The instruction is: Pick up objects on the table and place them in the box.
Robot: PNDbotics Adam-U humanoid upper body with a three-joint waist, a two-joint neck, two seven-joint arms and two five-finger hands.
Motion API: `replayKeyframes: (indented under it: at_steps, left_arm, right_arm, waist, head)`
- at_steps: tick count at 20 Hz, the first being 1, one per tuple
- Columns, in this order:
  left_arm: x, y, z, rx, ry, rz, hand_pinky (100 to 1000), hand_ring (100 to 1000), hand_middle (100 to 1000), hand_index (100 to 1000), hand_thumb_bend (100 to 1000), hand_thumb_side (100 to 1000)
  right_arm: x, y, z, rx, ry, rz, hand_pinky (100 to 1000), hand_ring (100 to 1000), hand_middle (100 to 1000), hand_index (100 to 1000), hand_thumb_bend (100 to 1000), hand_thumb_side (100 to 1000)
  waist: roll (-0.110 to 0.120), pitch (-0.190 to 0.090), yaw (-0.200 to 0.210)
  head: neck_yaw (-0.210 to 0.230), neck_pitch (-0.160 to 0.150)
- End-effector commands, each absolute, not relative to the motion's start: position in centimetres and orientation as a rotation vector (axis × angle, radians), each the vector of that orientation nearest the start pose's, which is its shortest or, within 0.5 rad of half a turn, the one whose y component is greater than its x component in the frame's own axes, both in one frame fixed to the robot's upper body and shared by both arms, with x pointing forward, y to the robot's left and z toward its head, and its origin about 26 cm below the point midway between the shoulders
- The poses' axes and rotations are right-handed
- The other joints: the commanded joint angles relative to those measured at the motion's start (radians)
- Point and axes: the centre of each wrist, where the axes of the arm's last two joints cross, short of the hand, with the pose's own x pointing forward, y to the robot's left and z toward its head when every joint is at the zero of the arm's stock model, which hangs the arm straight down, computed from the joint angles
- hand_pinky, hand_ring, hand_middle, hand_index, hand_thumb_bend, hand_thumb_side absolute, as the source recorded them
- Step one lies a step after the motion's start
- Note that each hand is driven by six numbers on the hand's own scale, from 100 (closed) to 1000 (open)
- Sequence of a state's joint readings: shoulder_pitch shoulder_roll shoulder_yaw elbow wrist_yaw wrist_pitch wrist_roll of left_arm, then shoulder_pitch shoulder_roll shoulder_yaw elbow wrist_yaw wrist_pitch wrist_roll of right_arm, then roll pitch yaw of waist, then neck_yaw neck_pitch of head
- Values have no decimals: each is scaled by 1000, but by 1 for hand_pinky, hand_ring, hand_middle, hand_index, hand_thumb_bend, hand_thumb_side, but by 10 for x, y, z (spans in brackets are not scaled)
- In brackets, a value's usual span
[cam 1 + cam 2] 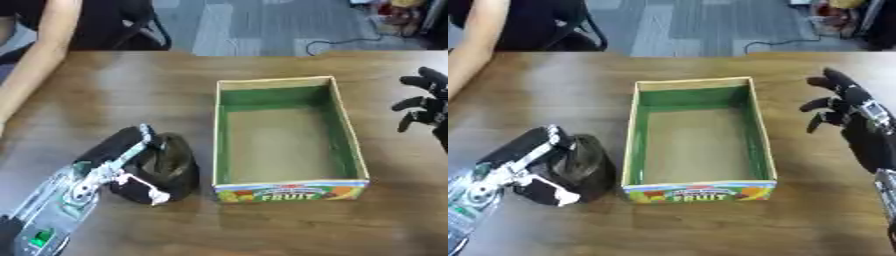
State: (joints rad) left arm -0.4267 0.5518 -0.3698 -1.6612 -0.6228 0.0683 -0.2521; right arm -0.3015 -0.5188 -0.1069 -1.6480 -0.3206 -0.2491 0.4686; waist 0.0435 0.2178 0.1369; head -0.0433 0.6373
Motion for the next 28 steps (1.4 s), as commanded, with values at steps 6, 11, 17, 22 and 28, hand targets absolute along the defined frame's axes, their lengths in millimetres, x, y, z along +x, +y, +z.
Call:
replayKeyframes:
  at_steps: [6,11,17,22,28]
  left_arm:
    - [339,237,212,915,-1554,-1963,100,100,515,648,788,438]
    - [339,240,230,732,-1477,-2039,100,100,554,681,801,429]
    - [342,237,229,645,-1435,-2041,100,100,506,632,772,382]
    - [343,235,230,648,-1446,-2029,100,100,487,607,742,348]
    - [348,238,222,641,-1452,-1976,100,100,471,587,747,334]
  right_arm:
    - [335,-363,166,93,-2115,721,464,686,880,1000,100,1000]
    - [333,-366,161,91,-2077,744,464,687,880,1000,100,1000]
    - [332,-367,161,88,-2063,755,464,686,880,1000,100,1000]
    - [332,-367,161,91,-2060,757,464,687,880,1000,100,1000]
    - [333,-365,162,97,-2065,758,465,686,880,1000,100,1000]
  waist:
    - [6,-28,2]
    - [38,-50,3]
    - [52,-55,-6]
    - [57,-55,-3]
    - [54,-51,-7]
  head:
    - [-13,11]
    - [-17,24]
    - [-23,30]
    - [-25,31]
    - [-23,30]
